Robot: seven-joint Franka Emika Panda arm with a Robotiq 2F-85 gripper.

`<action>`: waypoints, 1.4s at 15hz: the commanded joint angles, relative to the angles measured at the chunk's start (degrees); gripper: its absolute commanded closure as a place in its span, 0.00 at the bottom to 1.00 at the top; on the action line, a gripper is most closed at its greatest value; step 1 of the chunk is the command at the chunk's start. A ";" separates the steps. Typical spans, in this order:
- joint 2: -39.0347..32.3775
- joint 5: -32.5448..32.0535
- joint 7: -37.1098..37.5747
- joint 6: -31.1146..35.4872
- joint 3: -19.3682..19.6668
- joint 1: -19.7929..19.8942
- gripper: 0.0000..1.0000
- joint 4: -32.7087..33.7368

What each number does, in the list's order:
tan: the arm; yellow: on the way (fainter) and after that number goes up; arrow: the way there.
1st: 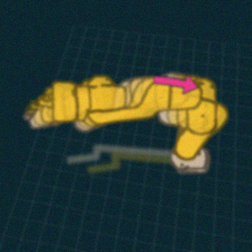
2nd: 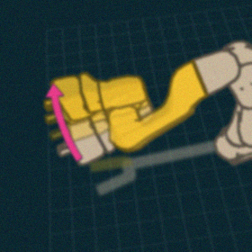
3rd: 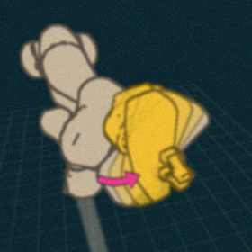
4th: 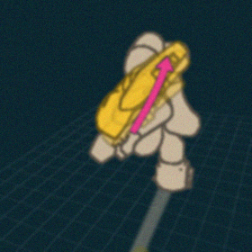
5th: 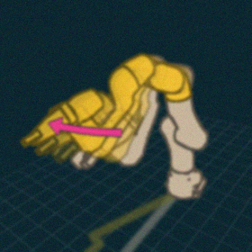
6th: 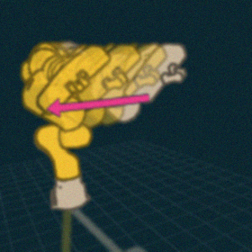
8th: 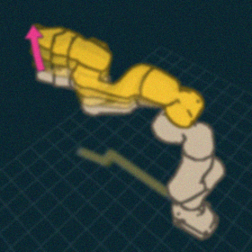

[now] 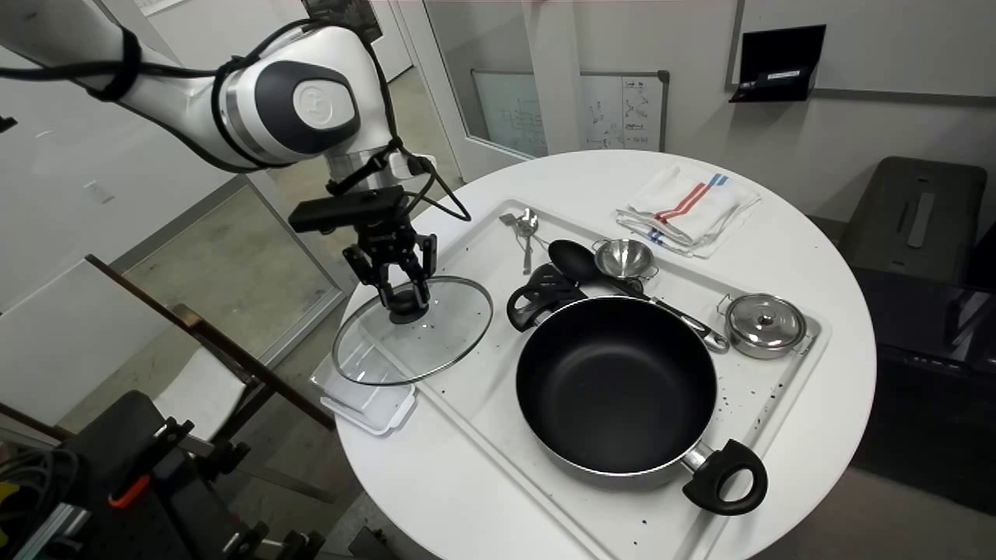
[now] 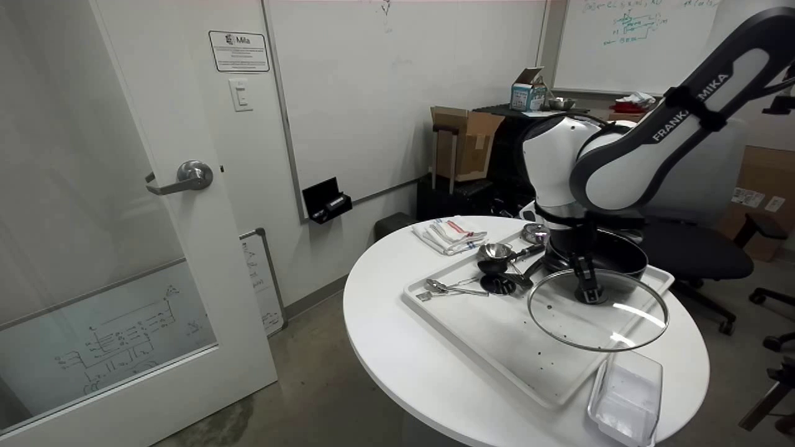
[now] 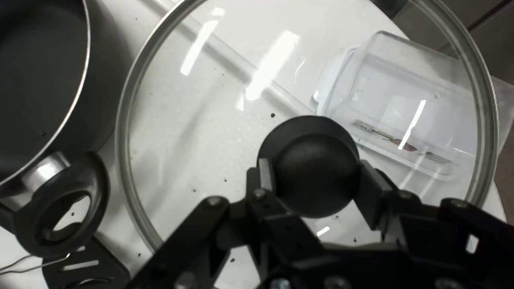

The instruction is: Pick up the lid from the pot and put it on the table

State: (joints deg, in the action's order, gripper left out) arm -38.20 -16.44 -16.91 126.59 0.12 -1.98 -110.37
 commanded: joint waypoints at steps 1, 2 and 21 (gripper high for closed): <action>-0.12 -0.33 0.22 -0.21 -0.47 0.44 0.50 0.24; -0.16 -0.33 0.22 -0.21 -0.47 0.44 0.50 0.28; -8.33 0.63 0.04 14.83 -0.20 3.02 0.75 3.70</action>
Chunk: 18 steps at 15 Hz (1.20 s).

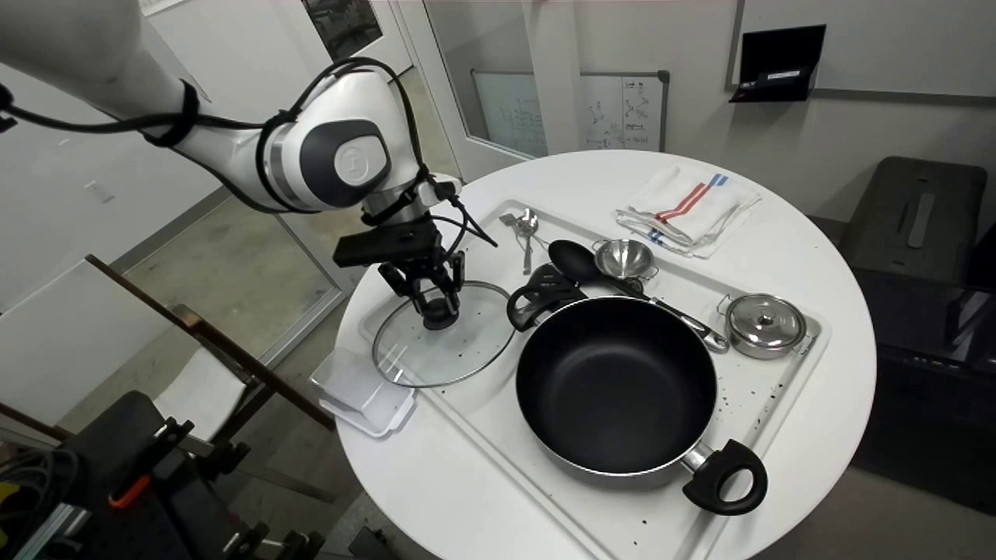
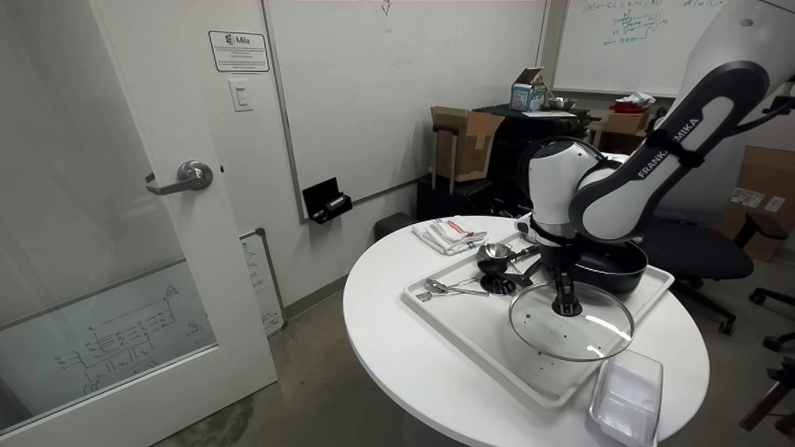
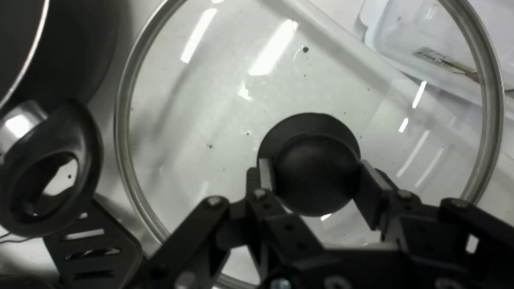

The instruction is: Pick up the lid from the pot and put it on the table

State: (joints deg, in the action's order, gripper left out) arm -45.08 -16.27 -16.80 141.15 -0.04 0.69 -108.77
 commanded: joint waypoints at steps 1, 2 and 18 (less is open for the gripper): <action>-1.98 0.19 0.02 0.79 0.08 0.27 0.75 2.37; -2.53 -0.02 0.26 1.24 0.24 0.15 0.75 2.75; -9.49 -0.65 0.65 14.84 1.75 -0.61 0.75 5.98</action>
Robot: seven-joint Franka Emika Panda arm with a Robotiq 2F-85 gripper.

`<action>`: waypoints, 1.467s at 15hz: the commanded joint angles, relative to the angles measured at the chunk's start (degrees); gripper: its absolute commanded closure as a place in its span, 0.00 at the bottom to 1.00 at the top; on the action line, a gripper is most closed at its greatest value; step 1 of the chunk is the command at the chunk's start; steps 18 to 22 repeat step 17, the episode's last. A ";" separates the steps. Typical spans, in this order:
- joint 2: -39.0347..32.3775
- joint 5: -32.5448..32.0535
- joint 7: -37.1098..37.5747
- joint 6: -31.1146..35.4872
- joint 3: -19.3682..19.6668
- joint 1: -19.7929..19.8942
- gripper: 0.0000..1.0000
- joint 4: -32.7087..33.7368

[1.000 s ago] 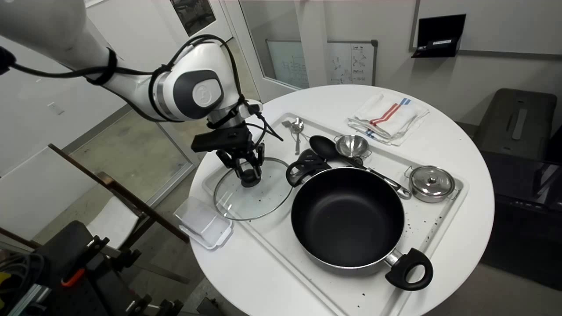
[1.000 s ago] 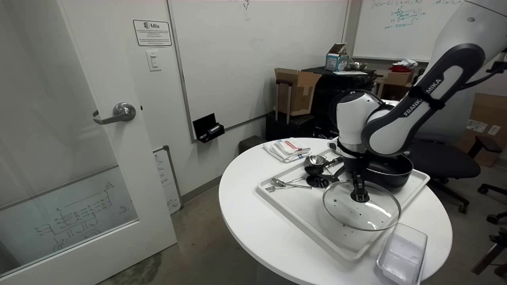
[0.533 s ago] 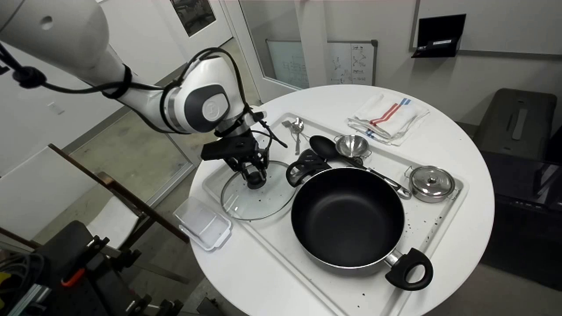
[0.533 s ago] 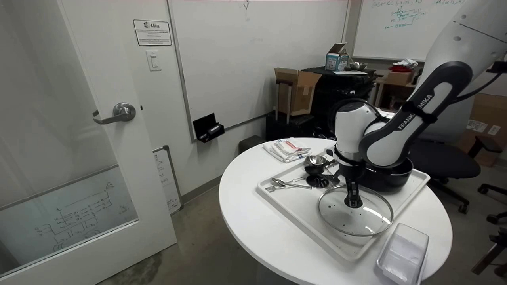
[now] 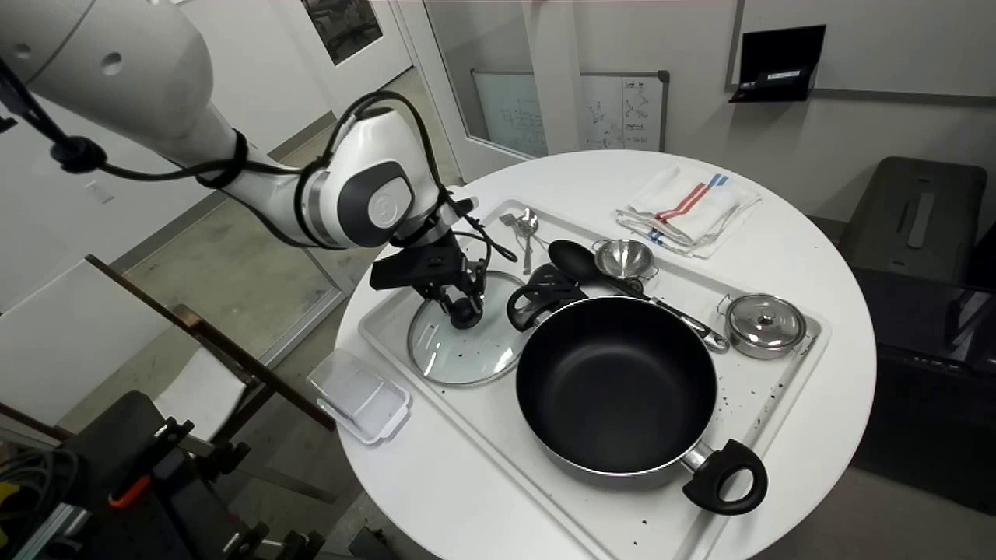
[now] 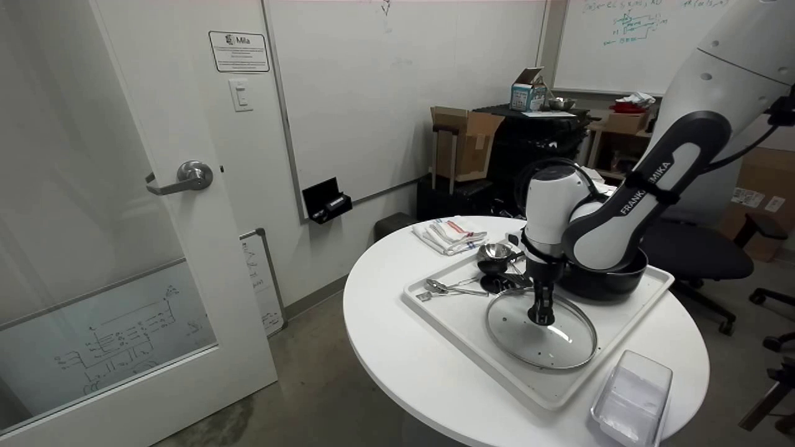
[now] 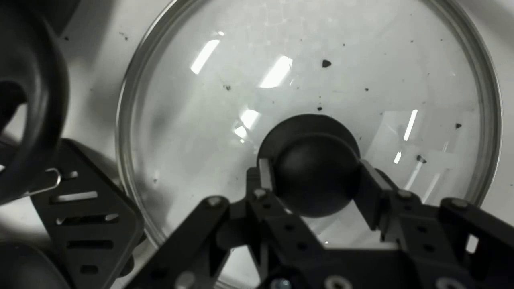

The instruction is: Pick up the lid from the pot and put it on the table

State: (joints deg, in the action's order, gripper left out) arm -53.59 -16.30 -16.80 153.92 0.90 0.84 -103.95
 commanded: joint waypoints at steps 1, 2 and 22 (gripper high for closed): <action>-1.08 -0.60 0.66 2.39 0.86 -0.77 0.75 1.10; -0.97 -0.50 0.45 2.49 0.67 -0.57 0.75 0.93; 2.00 -0.42 -1.10 11.97 -0.93 0.57 0.00 -4.13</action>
